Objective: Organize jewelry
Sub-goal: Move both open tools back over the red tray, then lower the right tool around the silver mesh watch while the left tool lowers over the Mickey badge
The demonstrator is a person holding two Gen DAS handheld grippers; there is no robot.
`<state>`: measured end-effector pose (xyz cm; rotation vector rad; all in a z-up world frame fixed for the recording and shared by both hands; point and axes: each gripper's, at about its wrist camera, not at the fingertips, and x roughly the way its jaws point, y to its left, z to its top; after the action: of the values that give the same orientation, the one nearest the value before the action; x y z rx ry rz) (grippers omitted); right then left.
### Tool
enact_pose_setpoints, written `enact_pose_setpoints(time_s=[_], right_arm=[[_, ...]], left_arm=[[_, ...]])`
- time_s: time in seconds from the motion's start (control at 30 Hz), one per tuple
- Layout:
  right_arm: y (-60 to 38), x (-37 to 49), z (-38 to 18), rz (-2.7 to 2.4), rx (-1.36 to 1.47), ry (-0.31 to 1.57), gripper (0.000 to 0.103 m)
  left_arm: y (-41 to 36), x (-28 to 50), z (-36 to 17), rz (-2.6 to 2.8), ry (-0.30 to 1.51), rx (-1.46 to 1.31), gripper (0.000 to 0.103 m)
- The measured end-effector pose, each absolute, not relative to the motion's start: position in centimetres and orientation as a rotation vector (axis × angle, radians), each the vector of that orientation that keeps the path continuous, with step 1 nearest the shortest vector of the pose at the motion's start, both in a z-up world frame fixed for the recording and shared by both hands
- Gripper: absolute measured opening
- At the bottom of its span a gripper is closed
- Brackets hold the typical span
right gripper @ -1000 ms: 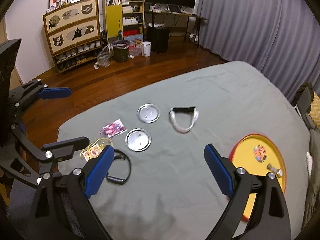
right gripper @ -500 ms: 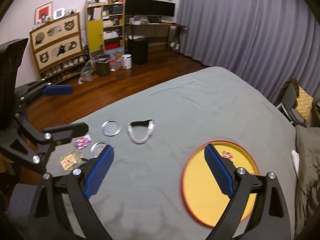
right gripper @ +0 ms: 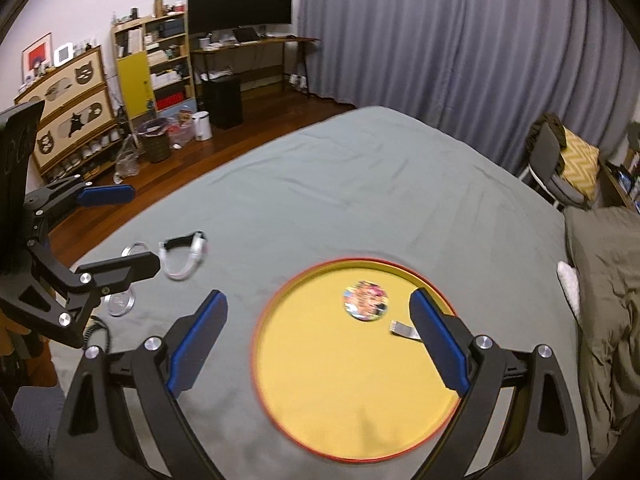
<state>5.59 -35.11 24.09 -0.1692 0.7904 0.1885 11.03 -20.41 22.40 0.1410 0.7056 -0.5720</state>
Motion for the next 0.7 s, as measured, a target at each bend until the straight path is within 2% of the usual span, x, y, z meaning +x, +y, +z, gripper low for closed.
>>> enact_pose_setpoints(time_s=[0.3,0.7], right_arm=[[-41.1,8.6,20.9,0.125,-0.084,0.843,0.088],[-46.1,12.3,16.1,0.092,-0.03,0.924,0.088]], left_arm=[[-27.5,14.3,18.0,-0.617,0.776,0.225,0.098],[-32.1,17.9,13.2,-0.675,0.864,0.247,0.098]])
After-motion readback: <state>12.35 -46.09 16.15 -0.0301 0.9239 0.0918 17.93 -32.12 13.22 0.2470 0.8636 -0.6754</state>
